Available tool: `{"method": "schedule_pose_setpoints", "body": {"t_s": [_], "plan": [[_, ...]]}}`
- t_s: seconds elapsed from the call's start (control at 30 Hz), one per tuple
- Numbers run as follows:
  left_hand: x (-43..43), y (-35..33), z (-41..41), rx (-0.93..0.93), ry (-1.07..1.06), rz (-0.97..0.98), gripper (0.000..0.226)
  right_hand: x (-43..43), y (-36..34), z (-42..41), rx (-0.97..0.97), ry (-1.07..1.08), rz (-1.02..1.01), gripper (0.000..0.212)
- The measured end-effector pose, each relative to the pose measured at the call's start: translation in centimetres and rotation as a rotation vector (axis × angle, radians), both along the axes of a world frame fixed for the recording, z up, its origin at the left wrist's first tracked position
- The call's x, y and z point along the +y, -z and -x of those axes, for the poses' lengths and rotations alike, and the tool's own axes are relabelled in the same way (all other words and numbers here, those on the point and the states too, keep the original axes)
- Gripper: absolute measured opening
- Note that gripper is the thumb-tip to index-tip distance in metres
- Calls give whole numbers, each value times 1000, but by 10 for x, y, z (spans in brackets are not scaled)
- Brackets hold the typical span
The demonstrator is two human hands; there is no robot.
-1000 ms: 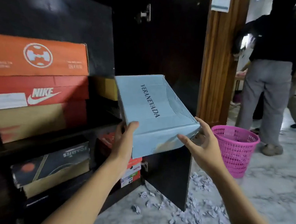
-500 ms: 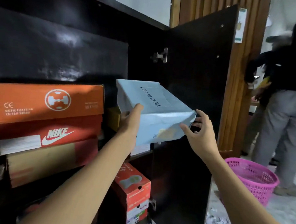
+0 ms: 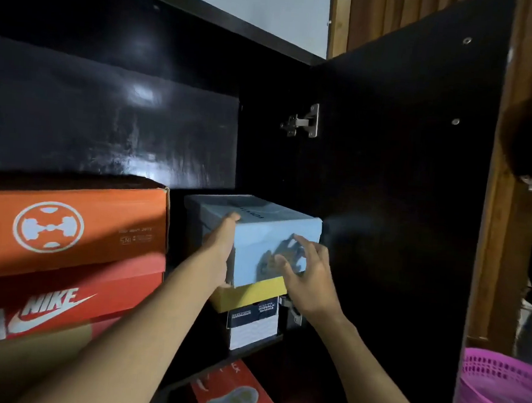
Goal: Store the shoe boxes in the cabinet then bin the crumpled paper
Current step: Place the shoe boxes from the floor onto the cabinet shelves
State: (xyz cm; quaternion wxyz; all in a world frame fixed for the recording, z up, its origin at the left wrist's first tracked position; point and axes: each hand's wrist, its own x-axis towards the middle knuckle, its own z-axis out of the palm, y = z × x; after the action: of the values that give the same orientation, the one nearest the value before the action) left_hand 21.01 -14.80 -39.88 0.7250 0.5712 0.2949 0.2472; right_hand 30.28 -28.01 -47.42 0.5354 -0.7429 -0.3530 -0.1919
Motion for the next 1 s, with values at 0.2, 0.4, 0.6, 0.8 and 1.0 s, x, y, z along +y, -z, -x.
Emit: {"method": "schedule_pose_setpoints", "body": {"t_s": [0.2,0.4,0.6,0.8,1.0], "plan": [[8,28,-1,-103,-283,-386,80,53,6,-11,-53,-14,70,58],[49,42,-33,-252,-359,-574,44,73,-2,-28,28,-96,221,66],[63,25,-36,-143,-319,-550,42,45,-23,-33,79,-109,254,62],[33,23,-22,-133,-238,-494,27,-34,-23,3,-22,62,153,52],[-36,12,14,-90,-101,-593,55,-119,-24,53,-264,299,-145,30]]}}
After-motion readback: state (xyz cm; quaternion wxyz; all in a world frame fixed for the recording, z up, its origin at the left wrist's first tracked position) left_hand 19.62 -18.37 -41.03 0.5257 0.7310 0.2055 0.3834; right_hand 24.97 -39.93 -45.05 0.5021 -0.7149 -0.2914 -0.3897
